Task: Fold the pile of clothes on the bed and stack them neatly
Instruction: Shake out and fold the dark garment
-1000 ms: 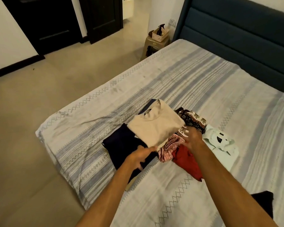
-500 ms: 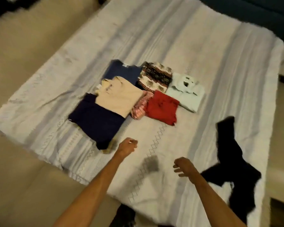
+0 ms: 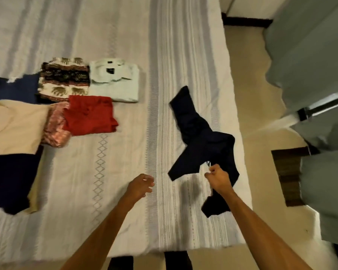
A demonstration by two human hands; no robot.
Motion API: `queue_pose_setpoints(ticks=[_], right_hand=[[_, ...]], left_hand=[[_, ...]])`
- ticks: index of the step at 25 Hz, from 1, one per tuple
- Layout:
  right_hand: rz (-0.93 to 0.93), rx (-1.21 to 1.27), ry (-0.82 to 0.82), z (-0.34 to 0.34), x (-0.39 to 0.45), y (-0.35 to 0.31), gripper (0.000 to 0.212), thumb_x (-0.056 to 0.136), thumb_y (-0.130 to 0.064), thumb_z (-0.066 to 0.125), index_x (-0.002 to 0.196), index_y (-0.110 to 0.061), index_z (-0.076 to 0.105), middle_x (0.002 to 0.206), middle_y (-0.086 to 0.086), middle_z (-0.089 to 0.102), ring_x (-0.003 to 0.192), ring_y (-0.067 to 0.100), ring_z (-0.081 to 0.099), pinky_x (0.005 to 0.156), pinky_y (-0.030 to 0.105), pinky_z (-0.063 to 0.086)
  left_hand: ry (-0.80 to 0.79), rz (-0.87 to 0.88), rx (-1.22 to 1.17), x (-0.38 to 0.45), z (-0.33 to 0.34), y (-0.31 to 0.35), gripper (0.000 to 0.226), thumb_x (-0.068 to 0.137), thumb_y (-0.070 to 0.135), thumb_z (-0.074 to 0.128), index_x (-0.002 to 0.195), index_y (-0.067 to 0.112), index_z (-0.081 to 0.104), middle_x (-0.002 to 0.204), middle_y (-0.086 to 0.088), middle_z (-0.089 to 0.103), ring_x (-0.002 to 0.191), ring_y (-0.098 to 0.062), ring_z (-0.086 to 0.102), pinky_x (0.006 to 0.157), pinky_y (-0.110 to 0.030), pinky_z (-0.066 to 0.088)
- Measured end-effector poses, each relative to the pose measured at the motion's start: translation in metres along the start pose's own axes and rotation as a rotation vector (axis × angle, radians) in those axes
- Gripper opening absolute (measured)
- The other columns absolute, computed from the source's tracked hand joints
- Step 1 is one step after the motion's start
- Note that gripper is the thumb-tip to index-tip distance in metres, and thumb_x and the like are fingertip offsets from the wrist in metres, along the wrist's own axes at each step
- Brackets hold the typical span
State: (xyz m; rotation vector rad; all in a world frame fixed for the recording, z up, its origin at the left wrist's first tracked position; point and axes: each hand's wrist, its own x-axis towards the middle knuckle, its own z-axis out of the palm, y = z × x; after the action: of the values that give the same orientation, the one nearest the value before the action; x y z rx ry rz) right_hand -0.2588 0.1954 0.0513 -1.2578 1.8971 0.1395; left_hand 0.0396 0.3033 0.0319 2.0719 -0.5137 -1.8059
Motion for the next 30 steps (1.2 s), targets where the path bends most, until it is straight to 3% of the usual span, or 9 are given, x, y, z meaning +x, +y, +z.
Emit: queue_pose_setpoints(ticks=[4, 6, 9, 11, 15, 20, 23, 26, 30], right_hand=[[-0.004, -0.027, -0.037, -0.021, 0.081, 0.053, 0.038, 0.092, -0.027, 0.076, 0.124, -0.016, 0.059, 0.084, -0.001, 0.067, 0.088, 0.021, 0.063, 0.079, 0.028, 0.043], [0.018, 0.036, -0.185, 0.004, 0.107, 0.073, 0.054, 0.086, -0.032, 0.081, 0.132, -0.019, 0.056, 0.103, 0.003, 0.072, 0.103, 0.021, 0.066, 0.081, 0.026, 0.045], [0.113, 0.360, -0.231, 0.063, 0.132, 0.088, 0.097, 0.069, -0.052, 0.086, 0.147, -0.027, 0.034, 0.122, 0.003, 0.063, 0.107, 0.022, 0.065, 0.084, 0.035, 0.054], [0.172, 0.632, -0.123, 0.103, 0.145, 0.088, 0.093, 0.065, -0.056, 0.085, 0.138, -0.030, 0.034, 0.115, 0.003, 0.065, 0.101, 0.021, 0.067, 0.087, 0.039, 0.058], [0.111, 0.775, -0.179, 0.152, 0.137, 0.077, 0.023, 0.093, -0.038, 0.075, 0.093, -0.018, 0.064, 0.094, 0.006, 0.077, 0.090, 0.023, 0.074, 0.088, 0.041, 0.062], [0.000, 0.813, -0.252, 0.169, 0.061, 0.101, 0.045, 0.102, -0.042, 0.061, 0.090, 0.000, 0.059, 0.065, 0.011, 0.062, 0.064, 0.026, 0.061, 0.067, 0.038, 0.053], [-0.217, 0.626, -0.141, 0.151, -0.001, 0.102, 0.047, 0.103, -0.045, 0.059, 0.076, -0.008, 0.052, 0.058, 0.002, 0.050, 0.055, 0.017, 0.046, 0.059, 0.040, 0.044], [-0.434, 0.477, 0.000, 0.101, -0.059, 0.078, 0.048, 0.105, -0.039, 0.058, 0.068, -0.011, 0.045, 0.056, 0.004, 0.043, 0.052, 0.011, 0.036, 0.051, 0.036, 0.036], [-0.780, 0.378, 0.097, -0.017, -0.157, 0.013, 0.045, 0.107, -0.030, 0.059, 0.066, -0.020, 0.044, 0.057, -0.001, 0.040, 0.051, 0.015, 0.039, 0.049, 0.038, 0.036]], left_hand=[[0.060, 0.172, 0.264, 0.097, 0.090, 0.028, 0.061, 0.086, 0.037, 0.083, 0.139, 0.024, 0.055, 0.135, -0.010, 0.060, 0.124, -0.029, 0.060, 0.102, -0.039, 0.050], [0.076, 0.206, 0.516, 0.146, 0.134, 0.029, 0.093, 0.078, 0.046, 0.087, 0.154, 0.021, 0.038, 0.146, -0.015, 0.048, 0.135, -0.036, 0.049, 0.112, -0.050, 0.044], [0.268, 0.364, 0.843, 0.177, 0.180, 0.016, 0.062, 0.090, 0.045, 0.074, 0.137, 0.021, 0.042, 0.130, -0.009, 0.055, 0.120, -0.034, 0.055, 0.096, -0.051, 0.050], [0.184, 0.488, 0.686, 0.186, 0.192, -0.005, 0.028, 0.101, 0.046, 0.057, 0.115, 0.023, 0.047, 0.098, 0.000, 0.066, 0.089, -0.025, 0.066, 0.076, -0.043, 0.054], [0.151, 0.503, 0.363, 0.172, 0.179, -0.053, 0.025, 0.106, 0.042, 0.053, 0.091, 0.022, 0.050, 0.060, 0.009, 0.051, 0.054, -0.007, 0.050, 0.055, -0.033, 0.041], [0.157, 0.282, 0.150, 0.117, 0.130, -0.094, 0.021, 0.085, 0.035, 0.085, 0.092, 0.026, 0.067, 0.059, 0.011, 0.060, 0.057, -0.002, 0.058, 0.064, -0.027, 0.048], [0.123, 0.243, 0.018, 0.056, 0.103, -0.093, 0.027, 0.083, 0.031, 0.086, 0.103, 0.031, 0.069, 0.061, 0.003, 0.059, 0.063, -0.006, 0.062, 0.070, -0.026, 0.050], [0.003, 0.320, -0.188, -0.021, 0.089, -0.068, 0.024, 0.089, 0.023, 0.079, 0.112, 0.029, 0.077, 0.074, -0.005, 0.060, 0.079, -0.018, 0.063, 0.079, -0.026, 0.052], [-0.043, 0.636, -0.040, -0.149, 0.060, 0.007, 0.031, 0.085, 0.028, 0.083, 0.115, 0.029, 0.081, 0.114, 0.011, 0.077, 0.113, 0.000, 0.068, 0.096, -0.014, 0.051]])
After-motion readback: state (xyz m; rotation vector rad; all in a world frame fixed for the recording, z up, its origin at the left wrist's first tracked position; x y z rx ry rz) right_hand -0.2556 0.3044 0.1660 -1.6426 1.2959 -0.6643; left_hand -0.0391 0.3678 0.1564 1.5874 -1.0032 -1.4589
